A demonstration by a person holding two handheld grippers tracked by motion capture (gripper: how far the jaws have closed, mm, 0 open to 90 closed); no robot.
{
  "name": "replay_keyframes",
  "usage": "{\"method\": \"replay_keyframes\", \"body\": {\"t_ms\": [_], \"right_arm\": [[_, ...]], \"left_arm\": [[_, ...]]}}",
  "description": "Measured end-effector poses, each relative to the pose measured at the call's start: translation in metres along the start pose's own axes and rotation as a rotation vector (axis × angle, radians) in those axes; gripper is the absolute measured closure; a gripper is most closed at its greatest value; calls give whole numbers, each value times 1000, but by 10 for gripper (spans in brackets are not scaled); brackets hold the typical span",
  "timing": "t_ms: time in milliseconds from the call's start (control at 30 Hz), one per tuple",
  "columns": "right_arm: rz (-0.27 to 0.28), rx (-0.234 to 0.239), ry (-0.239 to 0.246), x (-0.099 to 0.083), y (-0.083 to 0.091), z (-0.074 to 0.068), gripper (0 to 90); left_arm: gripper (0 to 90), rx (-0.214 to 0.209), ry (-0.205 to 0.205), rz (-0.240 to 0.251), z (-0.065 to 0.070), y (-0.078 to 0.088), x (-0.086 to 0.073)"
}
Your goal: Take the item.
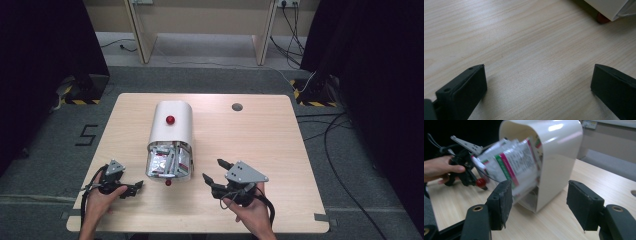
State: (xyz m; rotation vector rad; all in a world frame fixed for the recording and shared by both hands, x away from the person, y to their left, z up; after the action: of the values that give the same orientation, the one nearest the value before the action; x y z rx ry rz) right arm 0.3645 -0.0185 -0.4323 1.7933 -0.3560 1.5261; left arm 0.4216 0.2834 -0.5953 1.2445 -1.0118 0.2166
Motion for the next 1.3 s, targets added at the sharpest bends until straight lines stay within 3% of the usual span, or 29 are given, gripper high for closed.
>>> {"method": "replay_keyframes", "body": {"t_ms": [167, 667, 867, 1133, 1300], "right_arm": [[16, 40, 38, 14, -9, -18, 410], [-6, 89, 81, 19, -31, -41, 431], [-5, 81, 80, 20, -32, -37, 438], [-16, 99, 92, 18, -39, -46, 435], [-15, 79, 103, 19, -46, -46, 435]], "left_arm": [[0, 0, 0, 0, 0, 0, 0], [0, 0, 0, 0, 0, 0, 0], [0, 0, 0, 0, 0, 0, 0], [0, 0, 0, 0, 0, 0, 0], [0, 0, 0, 0, 0, 0, 0]]}}
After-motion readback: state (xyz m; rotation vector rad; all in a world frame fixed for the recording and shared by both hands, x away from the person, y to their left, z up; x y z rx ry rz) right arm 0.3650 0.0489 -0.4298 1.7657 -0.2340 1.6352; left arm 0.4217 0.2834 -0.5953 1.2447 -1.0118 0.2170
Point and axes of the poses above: each handheld gripper's, and its own axes: y roughly backward along the jaws, x roughly out of its top, z roughly to its right, the point moved 10 cm from there along -y, roughly forward along the jaws, and after that the axes turned 4 degrees about -y, right-handed, at the moved point
